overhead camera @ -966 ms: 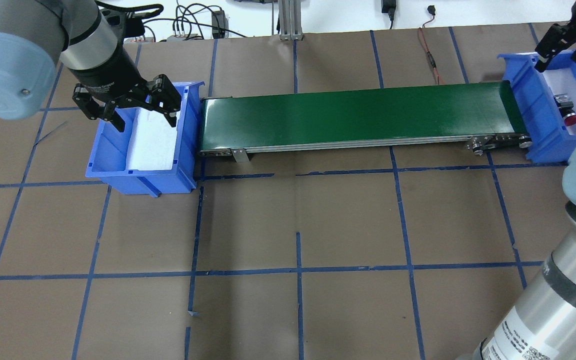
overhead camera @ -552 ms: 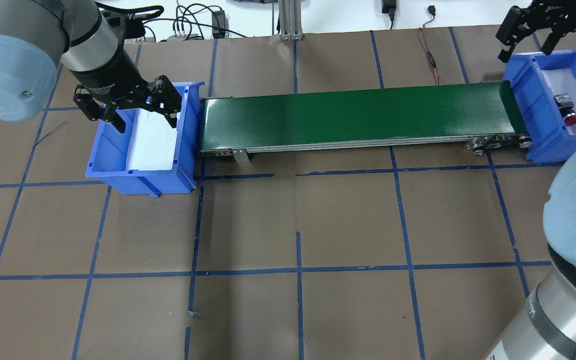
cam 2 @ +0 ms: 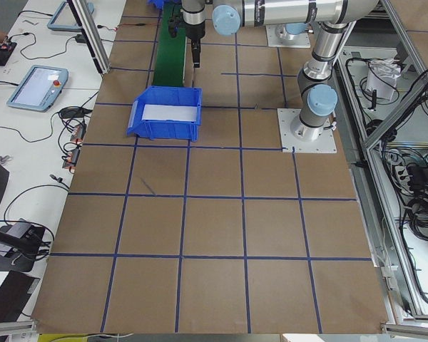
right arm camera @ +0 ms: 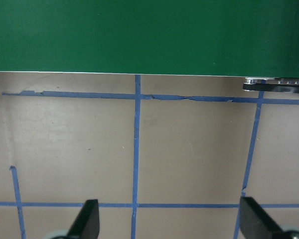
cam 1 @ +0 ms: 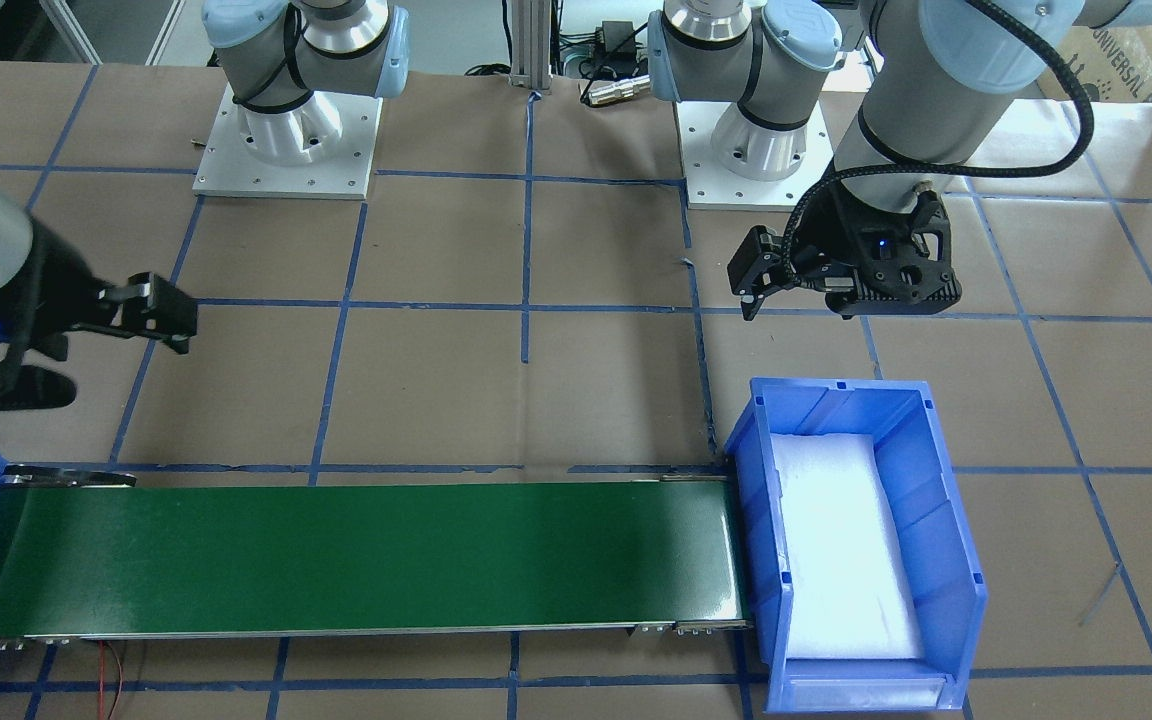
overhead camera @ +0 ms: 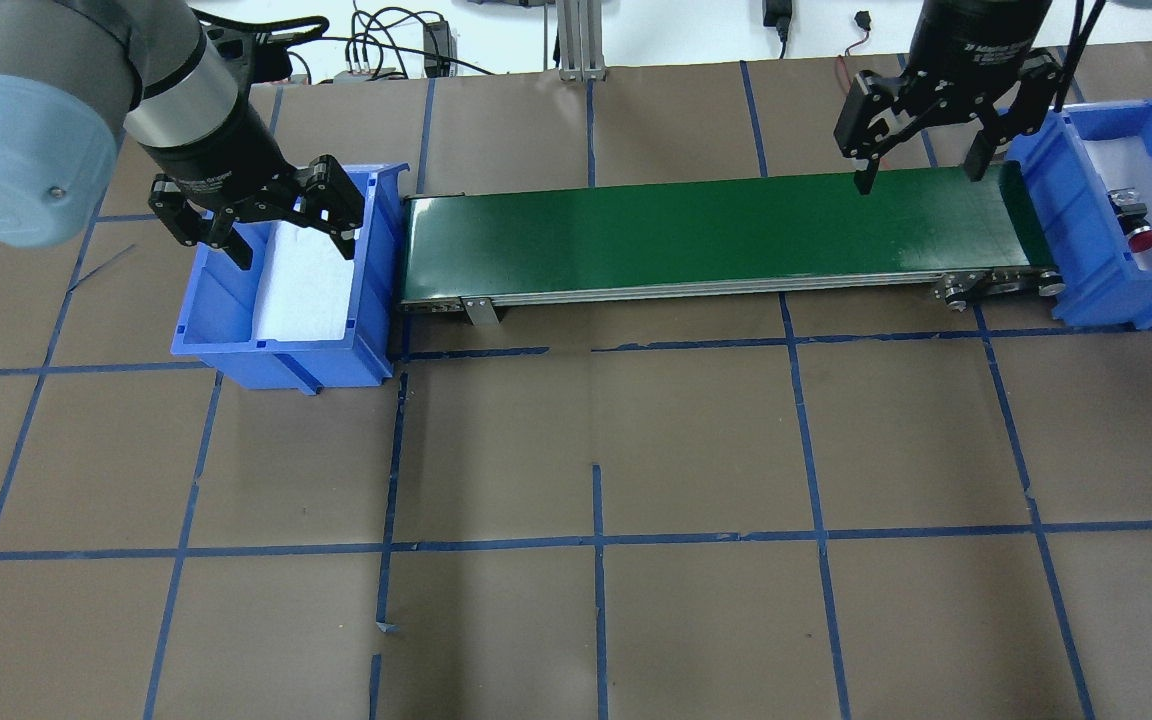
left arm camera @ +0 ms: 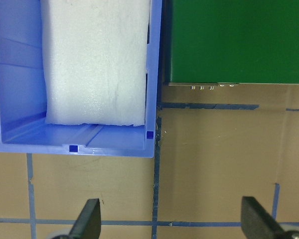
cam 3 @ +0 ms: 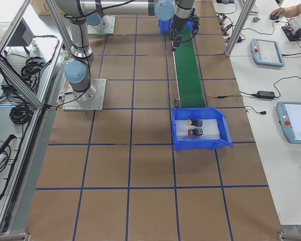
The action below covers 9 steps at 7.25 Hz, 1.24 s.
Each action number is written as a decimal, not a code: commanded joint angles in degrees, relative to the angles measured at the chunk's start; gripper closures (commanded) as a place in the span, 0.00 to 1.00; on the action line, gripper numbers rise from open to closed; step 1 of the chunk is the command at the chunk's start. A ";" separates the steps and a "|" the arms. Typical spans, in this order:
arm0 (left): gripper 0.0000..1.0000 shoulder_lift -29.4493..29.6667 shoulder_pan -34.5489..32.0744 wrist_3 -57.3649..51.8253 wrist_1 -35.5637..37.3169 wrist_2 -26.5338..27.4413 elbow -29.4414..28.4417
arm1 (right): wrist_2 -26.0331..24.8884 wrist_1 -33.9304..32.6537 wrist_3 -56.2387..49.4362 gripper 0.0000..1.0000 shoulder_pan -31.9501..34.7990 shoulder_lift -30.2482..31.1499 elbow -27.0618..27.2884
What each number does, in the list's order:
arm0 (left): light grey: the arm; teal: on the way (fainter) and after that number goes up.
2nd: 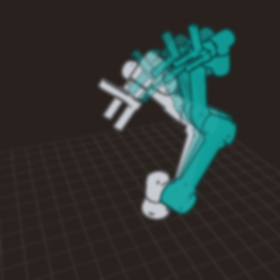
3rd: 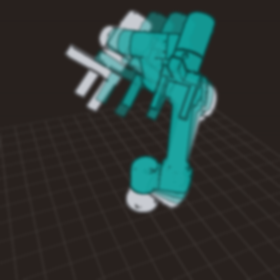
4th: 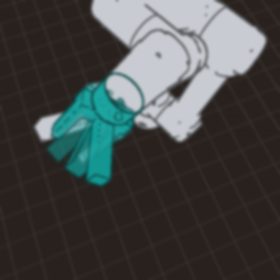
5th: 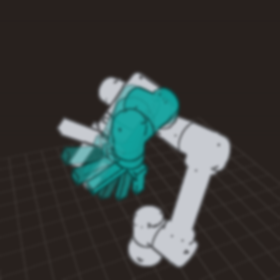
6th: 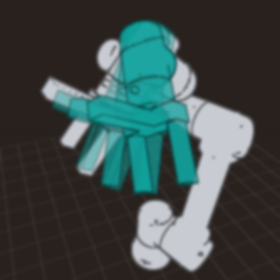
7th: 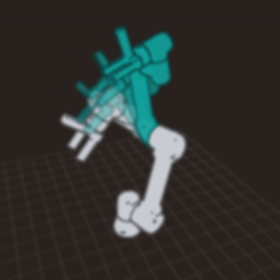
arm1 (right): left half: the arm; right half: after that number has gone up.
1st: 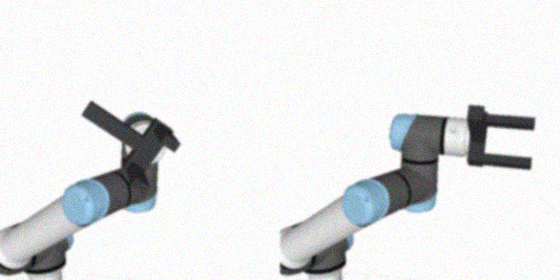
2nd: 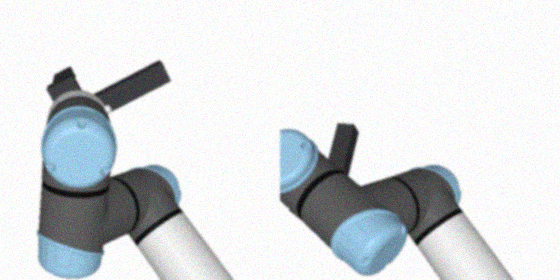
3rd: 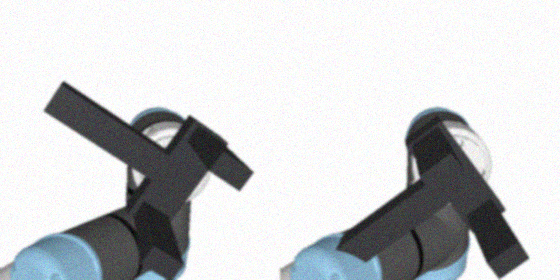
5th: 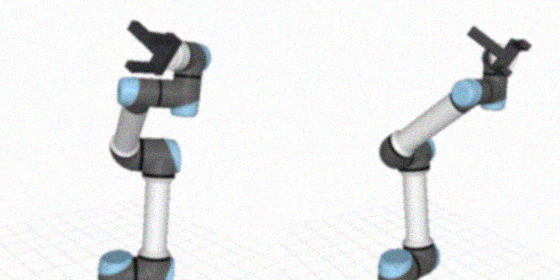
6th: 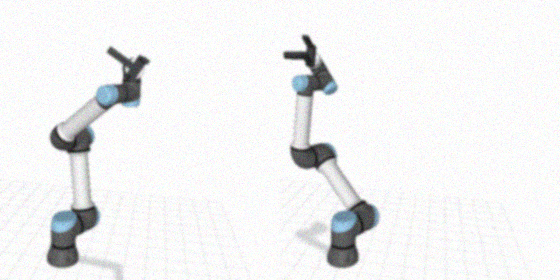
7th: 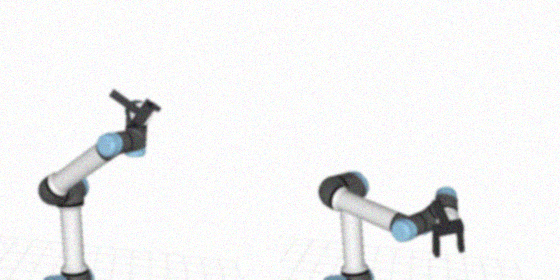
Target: Transport two buttons from left to right
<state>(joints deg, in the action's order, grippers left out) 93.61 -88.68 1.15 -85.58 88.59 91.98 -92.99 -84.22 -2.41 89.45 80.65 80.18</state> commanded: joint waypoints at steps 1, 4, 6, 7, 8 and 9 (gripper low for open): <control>0.00 -0.09 0.00 -0.10 -0.02 0.09 0.04 | 0.09 -4.37 5.82 0.00 3.00 2.50 2.88; 0.00 -0.18 0.09 -0.18 -0.02 0.26 0.04 | 2.09 -4.20 5.75 0.00 4.24 2.32 2.70; 0.00 -0.09 0.09 -0.18 -0.02 0.26 0.04 | 3.07 -4.02 5.57 0.00 4.24 2.15 2.70; 0.00 -0.09 0.09 -0.18 0.07 0.26 0.04 | 3.16 -3.85 5.57 0.00 4.24 2.41 2.79; 0.00 -0.18 -0.09 -0.18 -0.11 0.26 0.13 | 3.16 -3.76 5.57 0.00 4.24 2.41 2.79; 0.00 -0.18 -0.09 -0.18 -0.11 0.26 0.13 | 3.16 -3.67 5.57 0.00 4.24 2.32 2.79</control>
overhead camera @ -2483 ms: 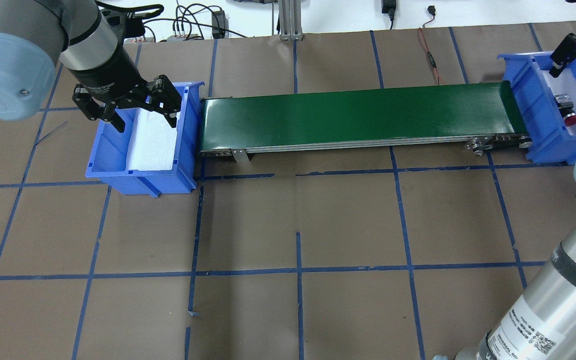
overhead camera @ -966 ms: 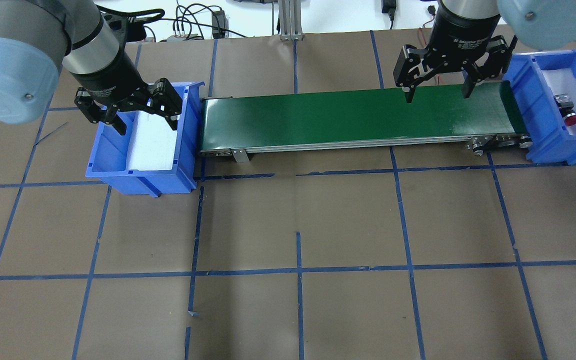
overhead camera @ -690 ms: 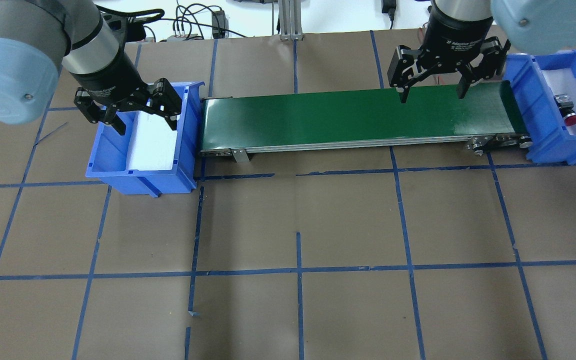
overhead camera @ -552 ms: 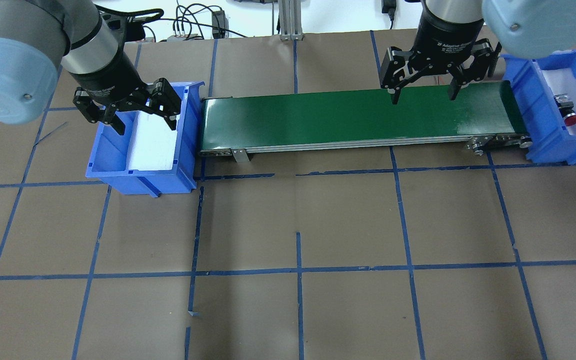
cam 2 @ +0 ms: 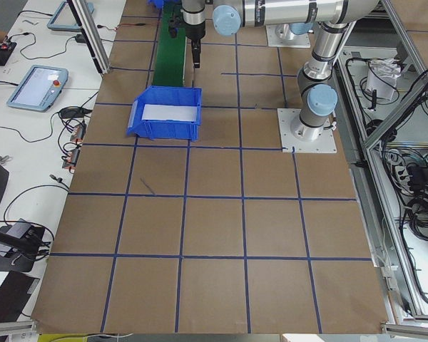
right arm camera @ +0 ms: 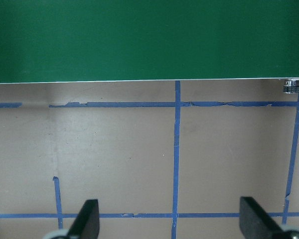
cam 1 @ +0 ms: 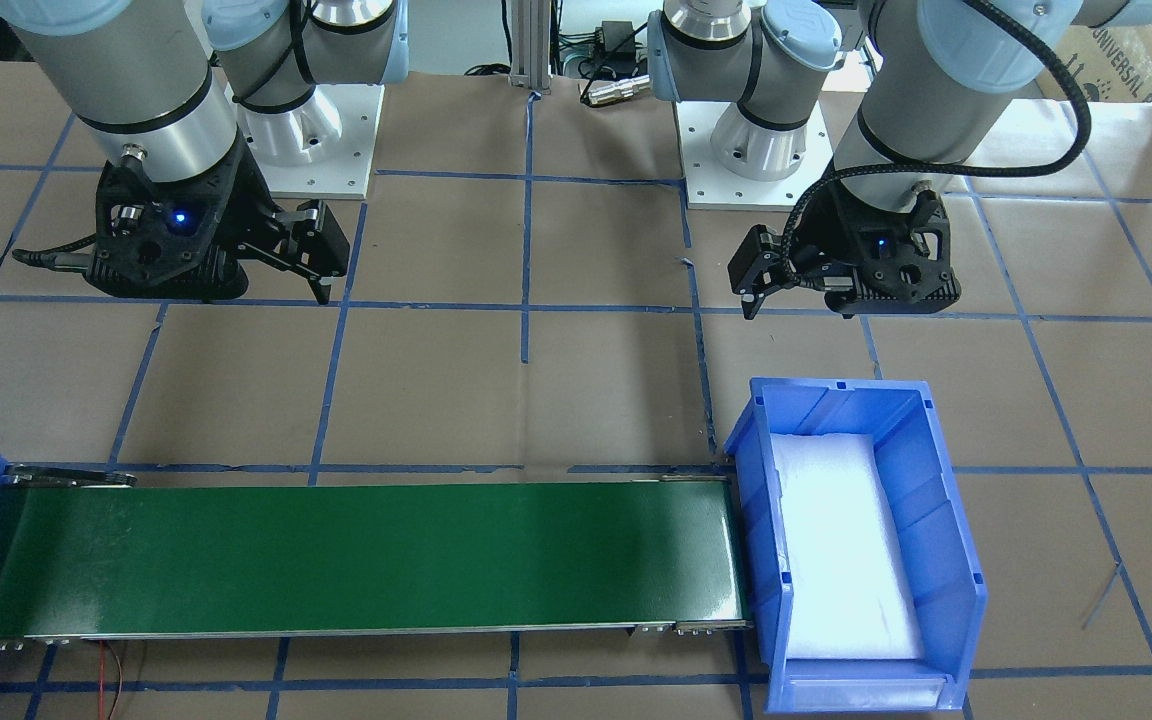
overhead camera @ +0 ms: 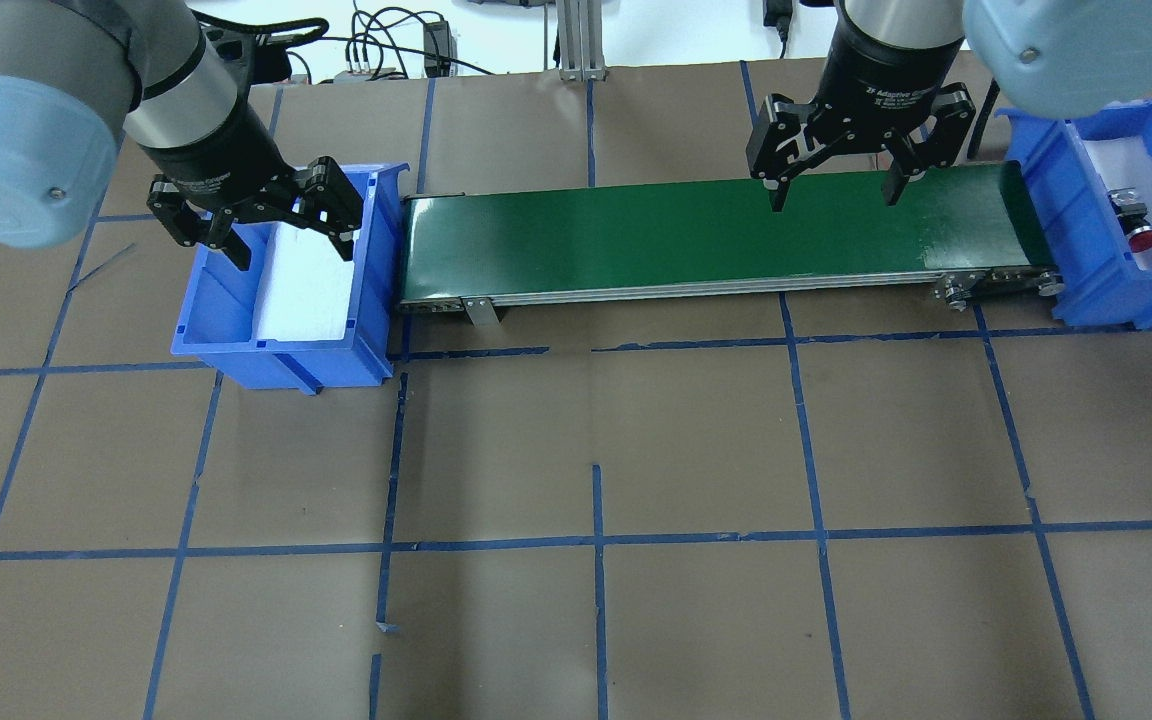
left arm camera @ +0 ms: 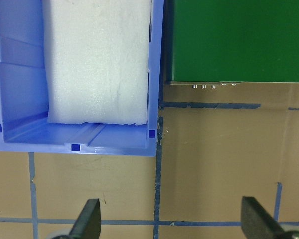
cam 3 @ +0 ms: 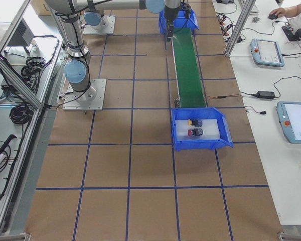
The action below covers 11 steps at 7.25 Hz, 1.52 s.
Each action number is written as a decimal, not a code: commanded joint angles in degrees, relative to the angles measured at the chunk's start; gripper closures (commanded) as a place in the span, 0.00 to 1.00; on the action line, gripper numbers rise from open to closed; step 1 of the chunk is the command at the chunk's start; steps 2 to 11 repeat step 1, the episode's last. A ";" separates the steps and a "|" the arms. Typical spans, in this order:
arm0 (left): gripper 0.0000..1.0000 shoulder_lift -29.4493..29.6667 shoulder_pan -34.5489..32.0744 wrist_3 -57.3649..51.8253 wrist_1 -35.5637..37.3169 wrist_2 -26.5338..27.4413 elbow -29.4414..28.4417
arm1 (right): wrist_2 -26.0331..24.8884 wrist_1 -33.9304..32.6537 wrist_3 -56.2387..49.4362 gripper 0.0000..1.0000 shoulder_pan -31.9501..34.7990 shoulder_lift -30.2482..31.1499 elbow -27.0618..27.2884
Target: Transport two buttons from left to right
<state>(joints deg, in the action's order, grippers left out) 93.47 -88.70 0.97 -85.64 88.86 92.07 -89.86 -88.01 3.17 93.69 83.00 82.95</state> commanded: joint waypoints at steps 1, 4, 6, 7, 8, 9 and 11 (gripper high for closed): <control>0.00 -0.04 -0.06 0.00 0.04 0.00 0.04 | 0.04 0.21 -0.09 0.00 0.00 0.06 0.11; 0.00 -0.04 -0.06 0.00 0.04 0.00 0.04 | 0.04 0.21 -0.09 0.00 0.00 0.06 0.11; 0.00 -0.04 -0.06 0.00 0.04 0.00 0.04 | 0.04 0.21 -0.09 0.00 0.00 0.06 0.11; 0.00 -0.04 -0.06 0.00 0.04 0.00 0.04 | 0.04 0.21 -0.09 0.00 0.00 0.06 0.11; 0.00 -0.04 -0.06 0.00 0.04 0.00 0.04 | 0.04 0.21 -0.09 0.00 0.00 0.06 0.11; 0.00 -0.04 -0.06 0.00 0.04 0.00 0.04 | 0.04 0.21 -0.09 0.00 0.00 0.06 0.11; 0.00 -0.04 -0.06 0.00 0.04 0.00 0.04 | 0.04 0.21 -0.09 0.00 0.00 0.06 0.11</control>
